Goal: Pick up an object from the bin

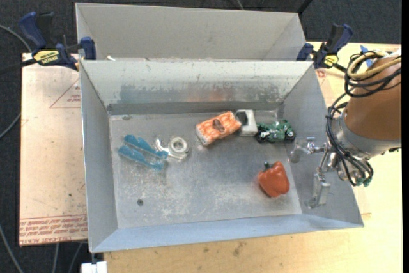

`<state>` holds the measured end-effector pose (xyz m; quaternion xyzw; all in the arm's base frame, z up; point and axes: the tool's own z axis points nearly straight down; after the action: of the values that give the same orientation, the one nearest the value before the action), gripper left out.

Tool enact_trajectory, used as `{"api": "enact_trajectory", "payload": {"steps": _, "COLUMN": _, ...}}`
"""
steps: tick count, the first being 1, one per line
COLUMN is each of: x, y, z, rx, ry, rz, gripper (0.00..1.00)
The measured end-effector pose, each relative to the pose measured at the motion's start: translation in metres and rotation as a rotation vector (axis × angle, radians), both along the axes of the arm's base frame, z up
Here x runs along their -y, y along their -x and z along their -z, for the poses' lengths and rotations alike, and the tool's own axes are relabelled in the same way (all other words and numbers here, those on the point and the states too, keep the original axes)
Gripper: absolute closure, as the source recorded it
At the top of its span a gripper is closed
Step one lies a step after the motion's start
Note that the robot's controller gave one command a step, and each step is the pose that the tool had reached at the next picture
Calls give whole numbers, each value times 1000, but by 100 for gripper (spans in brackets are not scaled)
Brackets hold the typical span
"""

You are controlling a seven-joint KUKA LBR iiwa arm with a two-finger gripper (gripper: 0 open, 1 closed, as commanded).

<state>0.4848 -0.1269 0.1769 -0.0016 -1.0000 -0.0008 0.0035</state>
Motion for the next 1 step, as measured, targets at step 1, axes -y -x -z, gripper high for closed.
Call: {"api": "enact_trajectory", "payload": {"steps": 1, "x": 0, "y": -2, "z": -4, "rx": 8, "ry": 2, "rz": -3, "gripper": 0}}
